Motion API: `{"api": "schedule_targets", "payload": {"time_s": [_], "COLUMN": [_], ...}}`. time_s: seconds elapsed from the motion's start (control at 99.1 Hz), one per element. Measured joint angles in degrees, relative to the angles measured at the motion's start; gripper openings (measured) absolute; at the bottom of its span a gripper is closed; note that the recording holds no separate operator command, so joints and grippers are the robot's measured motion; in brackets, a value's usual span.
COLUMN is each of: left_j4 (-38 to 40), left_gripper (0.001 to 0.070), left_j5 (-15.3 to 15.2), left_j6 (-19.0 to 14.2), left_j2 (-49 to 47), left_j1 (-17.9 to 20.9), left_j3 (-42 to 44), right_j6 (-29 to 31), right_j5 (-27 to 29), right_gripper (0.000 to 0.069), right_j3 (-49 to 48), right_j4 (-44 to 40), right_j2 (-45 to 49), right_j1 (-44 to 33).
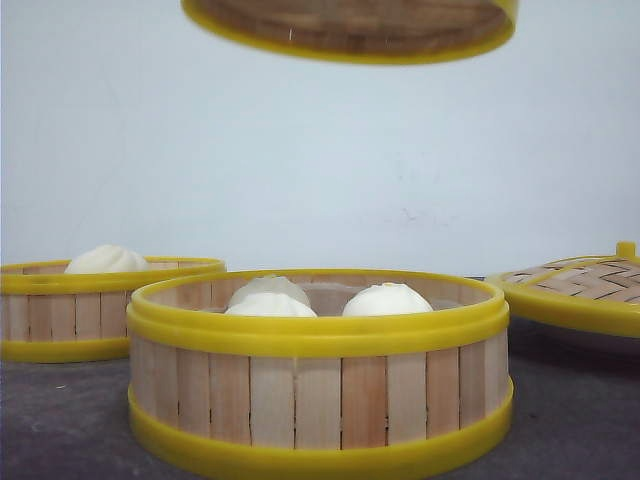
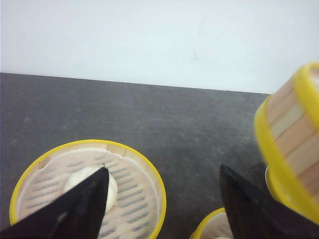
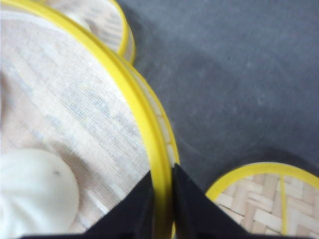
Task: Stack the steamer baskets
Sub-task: 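Lift the basket and carry it above the front bun basket, then lower the held basket onto the front basket and open the right gripper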
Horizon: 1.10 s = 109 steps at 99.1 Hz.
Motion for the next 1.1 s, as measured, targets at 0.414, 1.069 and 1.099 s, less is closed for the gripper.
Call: {"api": "schedule_targets", "payload": {"time_s": [0.414,1.069,1.099], "left_j4": [0.0,0.0,0.0], "left_gripper": [0.0427,0.0427,0.0427], "left_j5": [0.1,0.1,0.1], "left_j6": [0.0,0.0,0.0], "left_j2": [0.0,0.0,0.0], "left_j1": [0.0,0.0,0.0], "left_j3": [0.0,0.0,0.0], "right_j6": [0.5,2.1,2.2], "right_j5": [4.1,7.1,7.1], "right_gripper": [0.0029,0.0029,0.0029], "right_j3": [-21.2,-26.7,-26.7], "right_j4": [13.3,19.7,19.7], "right_j2": [0.1,0.3,0.3], "right_j1": [4.5,7.7,8.0]}}
